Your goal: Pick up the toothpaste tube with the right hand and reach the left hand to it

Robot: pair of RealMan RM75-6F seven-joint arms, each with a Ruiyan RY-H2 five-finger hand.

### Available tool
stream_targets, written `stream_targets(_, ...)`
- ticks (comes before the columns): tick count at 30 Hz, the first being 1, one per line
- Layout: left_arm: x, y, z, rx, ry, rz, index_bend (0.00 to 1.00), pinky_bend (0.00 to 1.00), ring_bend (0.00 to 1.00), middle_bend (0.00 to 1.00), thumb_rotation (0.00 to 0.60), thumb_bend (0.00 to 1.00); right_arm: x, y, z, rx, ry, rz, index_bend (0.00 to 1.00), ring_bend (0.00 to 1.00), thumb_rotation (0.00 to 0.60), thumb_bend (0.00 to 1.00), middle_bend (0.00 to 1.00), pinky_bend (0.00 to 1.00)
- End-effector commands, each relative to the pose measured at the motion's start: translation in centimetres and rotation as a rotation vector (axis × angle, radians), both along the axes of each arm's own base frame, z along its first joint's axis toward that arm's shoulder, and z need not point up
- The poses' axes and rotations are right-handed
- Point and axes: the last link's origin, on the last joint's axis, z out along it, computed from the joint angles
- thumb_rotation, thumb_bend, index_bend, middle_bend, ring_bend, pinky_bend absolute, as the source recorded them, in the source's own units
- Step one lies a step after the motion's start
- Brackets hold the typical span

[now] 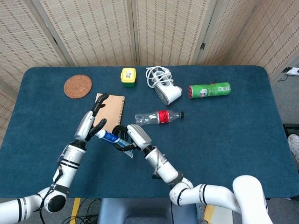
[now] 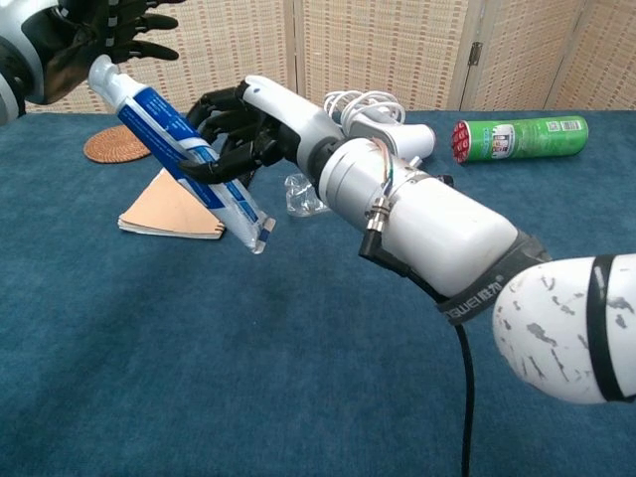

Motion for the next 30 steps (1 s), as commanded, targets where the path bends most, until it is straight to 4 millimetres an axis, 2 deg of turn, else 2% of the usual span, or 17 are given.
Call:
stream_targets(1,-0.1,0.0,-0.1,0.0,0.049,-0.025,0.0,0.16,0.0,0.0,0.039,0.02,0.0,-0.1,0.2,-0.004,0.013,0.006,0.66,0.58,0.6,0.6,0.63,0.6)
stream_targets(8,0.2,0.1,-0.2,-0.008,0.139,-0.077,0.0,0.15,0.0,0.0,0.02,0.02,0.2,-0.1,0.5,-0.019,0.07,0.031,0.67,0.59,0.6,0.6,0.64,0.6)
stream_targets(30,0.9,-0.2,-0.5,-0.071,0.253,-0.128,0.0,0.15,0.0,0.0,0.005,0.02,0.8,0.0,0.7,-0.038,0.078,0.037,0.71,0.62,0.6,0.61,0.67,0.62)
